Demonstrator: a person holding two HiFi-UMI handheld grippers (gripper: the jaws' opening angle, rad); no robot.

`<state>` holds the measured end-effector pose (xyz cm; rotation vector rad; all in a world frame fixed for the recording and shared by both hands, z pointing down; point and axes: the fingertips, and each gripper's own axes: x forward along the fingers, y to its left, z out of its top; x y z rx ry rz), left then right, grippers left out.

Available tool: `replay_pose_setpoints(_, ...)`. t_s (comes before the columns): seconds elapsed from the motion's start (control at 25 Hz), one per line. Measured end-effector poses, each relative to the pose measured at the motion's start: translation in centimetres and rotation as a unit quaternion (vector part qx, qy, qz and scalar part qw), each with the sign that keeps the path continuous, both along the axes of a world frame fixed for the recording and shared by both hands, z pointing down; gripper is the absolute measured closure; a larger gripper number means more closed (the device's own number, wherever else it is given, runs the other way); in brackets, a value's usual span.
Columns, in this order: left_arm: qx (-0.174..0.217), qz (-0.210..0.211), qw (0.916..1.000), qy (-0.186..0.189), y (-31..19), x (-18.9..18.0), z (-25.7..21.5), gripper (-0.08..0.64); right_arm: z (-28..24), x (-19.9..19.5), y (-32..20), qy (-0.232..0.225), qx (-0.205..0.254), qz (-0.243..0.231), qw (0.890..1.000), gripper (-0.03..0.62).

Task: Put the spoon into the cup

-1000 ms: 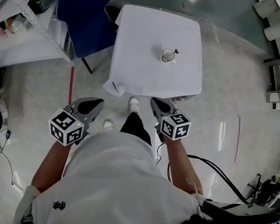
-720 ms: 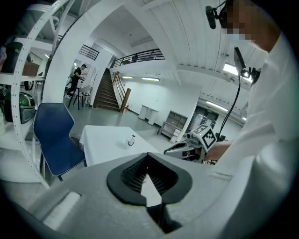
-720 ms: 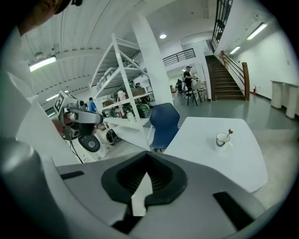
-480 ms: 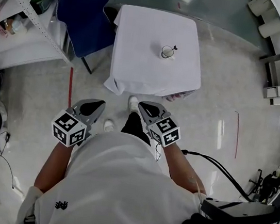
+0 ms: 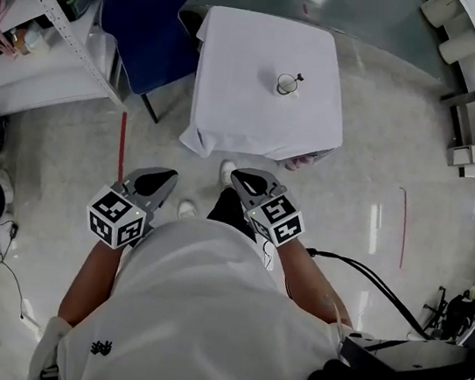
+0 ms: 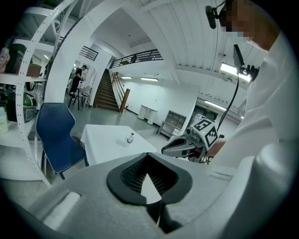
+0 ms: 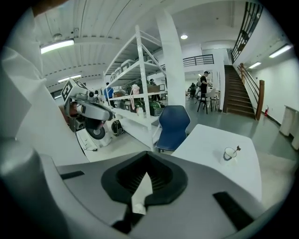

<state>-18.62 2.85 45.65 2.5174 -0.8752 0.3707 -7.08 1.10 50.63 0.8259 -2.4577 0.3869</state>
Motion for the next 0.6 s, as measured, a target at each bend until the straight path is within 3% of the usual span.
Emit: replay_pose_setpoints(0.6,-0.013,0.005,0.9999,0.01,-0.5,-1.9,1.5,0.552,1.1,-1.7,-0.2,0.003,-0.005,0.002,1.0,0.584)
